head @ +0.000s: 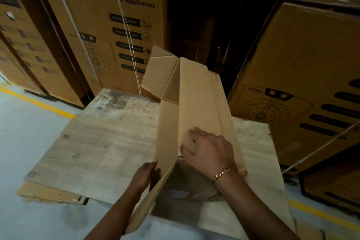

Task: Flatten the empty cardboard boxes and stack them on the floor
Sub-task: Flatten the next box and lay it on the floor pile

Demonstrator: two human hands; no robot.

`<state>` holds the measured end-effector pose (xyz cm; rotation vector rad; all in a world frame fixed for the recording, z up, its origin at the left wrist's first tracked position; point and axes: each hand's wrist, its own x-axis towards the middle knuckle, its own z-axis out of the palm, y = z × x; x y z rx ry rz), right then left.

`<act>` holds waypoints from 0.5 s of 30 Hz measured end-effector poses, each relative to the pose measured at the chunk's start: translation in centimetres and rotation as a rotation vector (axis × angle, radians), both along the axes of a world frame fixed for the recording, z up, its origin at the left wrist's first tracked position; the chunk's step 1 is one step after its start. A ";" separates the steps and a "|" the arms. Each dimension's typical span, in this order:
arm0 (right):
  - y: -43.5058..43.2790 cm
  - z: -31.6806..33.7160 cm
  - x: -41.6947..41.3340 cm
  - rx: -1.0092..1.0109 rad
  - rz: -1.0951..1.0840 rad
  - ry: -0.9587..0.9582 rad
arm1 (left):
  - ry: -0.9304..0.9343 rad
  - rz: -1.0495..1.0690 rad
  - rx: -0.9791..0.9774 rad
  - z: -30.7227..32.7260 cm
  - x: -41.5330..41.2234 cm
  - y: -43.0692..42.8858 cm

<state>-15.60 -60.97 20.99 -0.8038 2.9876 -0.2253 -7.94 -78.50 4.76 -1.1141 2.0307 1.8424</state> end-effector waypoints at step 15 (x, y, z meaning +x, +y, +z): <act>7.7 -6.9 -2.4 -0.781 -0.538 -0.619 | 0.359 0.186 0.085 8.8 -1.6 3.2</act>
